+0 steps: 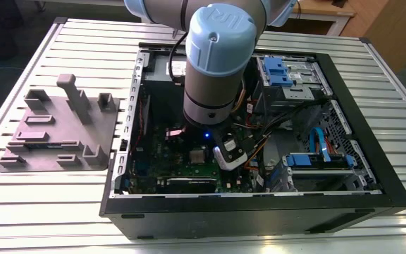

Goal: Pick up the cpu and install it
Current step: 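Place the cpu into insertion slot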

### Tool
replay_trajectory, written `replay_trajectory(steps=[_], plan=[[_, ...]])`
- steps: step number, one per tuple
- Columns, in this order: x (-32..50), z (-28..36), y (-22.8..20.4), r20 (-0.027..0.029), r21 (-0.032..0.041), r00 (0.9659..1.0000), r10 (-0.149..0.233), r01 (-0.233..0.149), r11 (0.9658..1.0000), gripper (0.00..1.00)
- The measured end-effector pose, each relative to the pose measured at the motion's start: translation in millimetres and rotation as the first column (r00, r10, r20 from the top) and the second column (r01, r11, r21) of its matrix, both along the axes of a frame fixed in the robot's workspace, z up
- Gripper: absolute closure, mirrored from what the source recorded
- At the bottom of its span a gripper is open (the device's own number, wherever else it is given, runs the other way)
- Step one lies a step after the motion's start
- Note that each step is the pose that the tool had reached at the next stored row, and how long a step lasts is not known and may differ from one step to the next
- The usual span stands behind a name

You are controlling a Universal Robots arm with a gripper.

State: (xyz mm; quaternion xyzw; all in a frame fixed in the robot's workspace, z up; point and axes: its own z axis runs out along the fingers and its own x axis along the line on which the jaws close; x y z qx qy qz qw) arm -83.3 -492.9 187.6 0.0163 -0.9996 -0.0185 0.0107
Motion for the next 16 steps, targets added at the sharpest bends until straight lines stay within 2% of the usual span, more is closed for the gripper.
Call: replay_trajectory(steps=[7,9,10,16], plan=[[0.0,2.0,0.0,-0.0003,0.0001,1.0000,0.000,0.000,1.0000,0.46],[0.1,2.1,0.0,-0.0001,-0.0001,1.0000,0.000,0.000,1.0000,0.47],[0.1,2.1,0.0,-0.0003,-0.0001,1.0000,0.000,0.000,1.0000,0.54],[0.0,2.3,0.0,-0.0004,-0.0001,1.0000,0.000,0.000,1.0000,0.54]])
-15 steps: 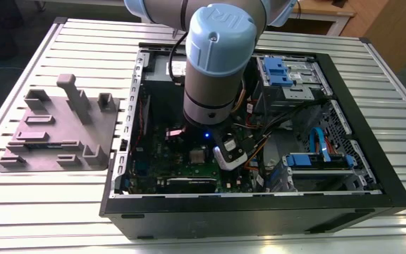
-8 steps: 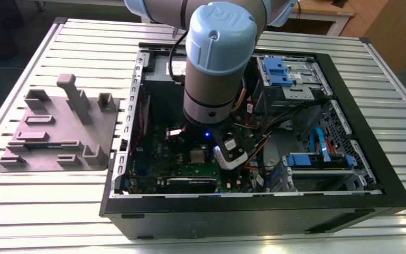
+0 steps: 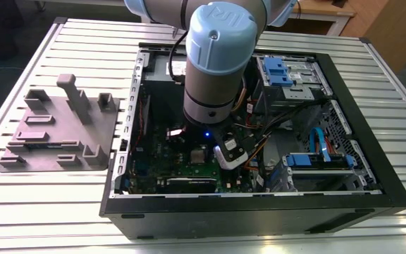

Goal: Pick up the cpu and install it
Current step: 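Place the cpu into insertion slot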

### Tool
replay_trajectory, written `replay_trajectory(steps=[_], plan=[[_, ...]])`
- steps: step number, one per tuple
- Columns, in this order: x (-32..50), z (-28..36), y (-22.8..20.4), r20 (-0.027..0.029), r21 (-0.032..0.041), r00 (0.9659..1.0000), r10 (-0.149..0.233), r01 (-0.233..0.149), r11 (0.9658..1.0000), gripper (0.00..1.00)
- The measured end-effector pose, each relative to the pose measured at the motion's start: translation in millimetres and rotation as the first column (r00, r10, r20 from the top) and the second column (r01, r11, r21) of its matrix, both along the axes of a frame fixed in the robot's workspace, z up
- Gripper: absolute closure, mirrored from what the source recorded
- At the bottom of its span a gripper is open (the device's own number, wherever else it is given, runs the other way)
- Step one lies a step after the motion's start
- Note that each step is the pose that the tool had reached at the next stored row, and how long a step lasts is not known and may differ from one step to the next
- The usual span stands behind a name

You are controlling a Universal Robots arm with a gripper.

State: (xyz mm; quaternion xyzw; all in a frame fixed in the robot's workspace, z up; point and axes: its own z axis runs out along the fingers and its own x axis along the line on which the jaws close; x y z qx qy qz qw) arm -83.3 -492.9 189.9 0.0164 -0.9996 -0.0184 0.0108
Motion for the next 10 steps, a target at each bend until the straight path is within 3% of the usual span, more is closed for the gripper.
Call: replay_trajectory(steps=[10], plan=[[0.0,2.5,0.0,-0.0003,-0.0001,0.9999,-0.016,0.016,0.9999,0.55]])
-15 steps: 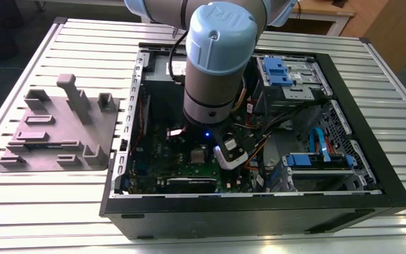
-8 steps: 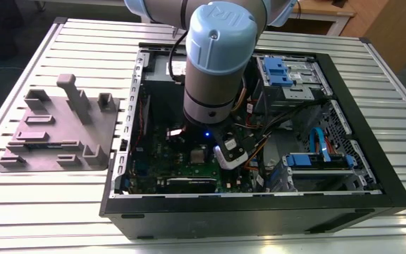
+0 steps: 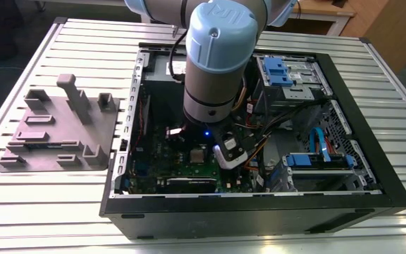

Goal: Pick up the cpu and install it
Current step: 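Place the cpu into insertion slot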

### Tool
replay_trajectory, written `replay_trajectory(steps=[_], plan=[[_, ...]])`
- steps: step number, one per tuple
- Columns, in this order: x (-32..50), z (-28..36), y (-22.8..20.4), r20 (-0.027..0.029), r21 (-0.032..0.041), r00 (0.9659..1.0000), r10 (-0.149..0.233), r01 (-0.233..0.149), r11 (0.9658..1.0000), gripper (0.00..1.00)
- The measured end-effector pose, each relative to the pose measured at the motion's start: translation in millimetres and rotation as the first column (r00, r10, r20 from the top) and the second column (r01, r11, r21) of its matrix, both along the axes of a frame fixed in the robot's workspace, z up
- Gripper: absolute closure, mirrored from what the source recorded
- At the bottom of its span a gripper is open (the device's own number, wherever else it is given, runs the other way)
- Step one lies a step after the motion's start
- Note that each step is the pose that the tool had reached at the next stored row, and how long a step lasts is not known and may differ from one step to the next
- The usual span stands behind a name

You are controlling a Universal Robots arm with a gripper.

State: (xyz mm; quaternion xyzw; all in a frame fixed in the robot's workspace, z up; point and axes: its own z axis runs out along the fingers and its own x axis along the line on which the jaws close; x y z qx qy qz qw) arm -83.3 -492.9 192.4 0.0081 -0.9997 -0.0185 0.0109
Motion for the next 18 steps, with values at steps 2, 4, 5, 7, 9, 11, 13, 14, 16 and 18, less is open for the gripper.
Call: replay_trajectory(steps=[2,4,5,7,9,11,13,14,16,18], plan=[[0.0,-0.2,0.0,0.0001,0.0001,1.0000,-0.009,0.009,1.0000,0.55],[0.0,-0.2,0.0,0.0001,0.0001,0.9999,-0.011,0.011,0.9999,0.55],[0.0,-0.2,0.0,0.0001,0.0002,0.9999,-0.011,0.011,0.9999,0.55],[0.0,-0.4,0.0,0.0002,0.0002,0.9999,-0.011,0.011,0.9999,0.55],[0.1,-0.7,0.0,0.0001,0.0002,0.9999,-0.011,0.011,0.9999,0.55],[0.1,-1.2,-0.1,0.0002,0.0003,0.9999,-0.011,0.011,0.9999,0.55],[0.2,-1.4,-0.4,0.0001,0.0001,0.9999,-0.011,0.011,0.9999,0.55],[0.3,-1.6,-0.5,0.0001,0.0002,0.9999,-0.012,0.012,0.9999,0.55],[0.4,-2.2,-0.6,0.0000,-0.0001,0.9999,-0.013,0.013,0.9999,0.55],[0.4,-3.2,-0.7,-0.0002,-0.0004,0.9999,-0.013,0.013,0.9999,0.55]])
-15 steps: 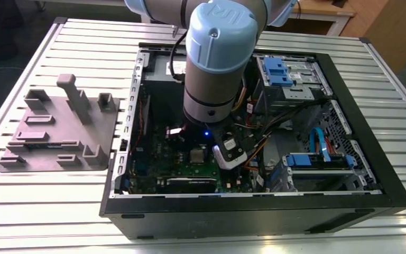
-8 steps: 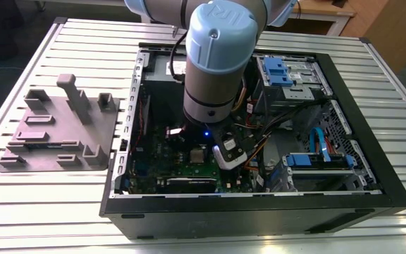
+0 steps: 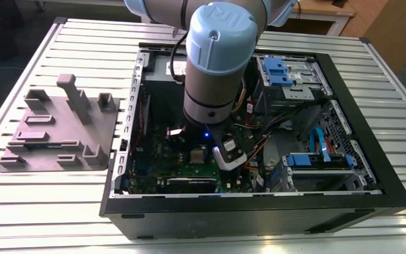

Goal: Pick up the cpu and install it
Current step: 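Place the cpu into insertion slot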

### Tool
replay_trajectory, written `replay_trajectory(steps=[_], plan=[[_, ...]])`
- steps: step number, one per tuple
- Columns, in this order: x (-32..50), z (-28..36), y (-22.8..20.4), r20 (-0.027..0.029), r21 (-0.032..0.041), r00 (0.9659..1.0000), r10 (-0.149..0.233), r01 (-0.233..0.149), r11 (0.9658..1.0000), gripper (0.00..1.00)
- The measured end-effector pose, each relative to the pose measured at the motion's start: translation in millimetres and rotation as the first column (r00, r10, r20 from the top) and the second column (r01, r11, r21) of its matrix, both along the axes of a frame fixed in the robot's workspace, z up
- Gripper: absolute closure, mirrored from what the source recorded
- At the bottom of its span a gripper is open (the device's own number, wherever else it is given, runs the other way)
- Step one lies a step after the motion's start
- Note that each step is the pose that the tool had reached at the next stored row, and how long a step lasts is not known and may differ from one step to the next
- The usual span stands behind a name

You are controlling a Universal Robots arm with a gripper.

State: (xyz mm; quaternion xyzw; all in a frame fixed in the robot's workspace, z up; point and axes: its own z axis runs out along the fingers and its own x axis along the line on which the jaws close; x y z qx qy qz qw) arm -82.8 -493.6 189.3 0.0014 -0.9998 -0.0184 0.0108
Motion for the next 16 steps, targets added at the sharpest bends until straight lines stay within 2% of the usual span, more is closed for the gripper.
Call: replay_trajectory(steps=[4,16], plan=[[0.0,-2.2,0.0,0.0000,0.0000,1.0000,-0.001,0.001,1.0000,0.55],[0.2,-3.4,0.3,0.0009,0.0014,1.0000,-0.001,0.001,1.0000,0.53]])
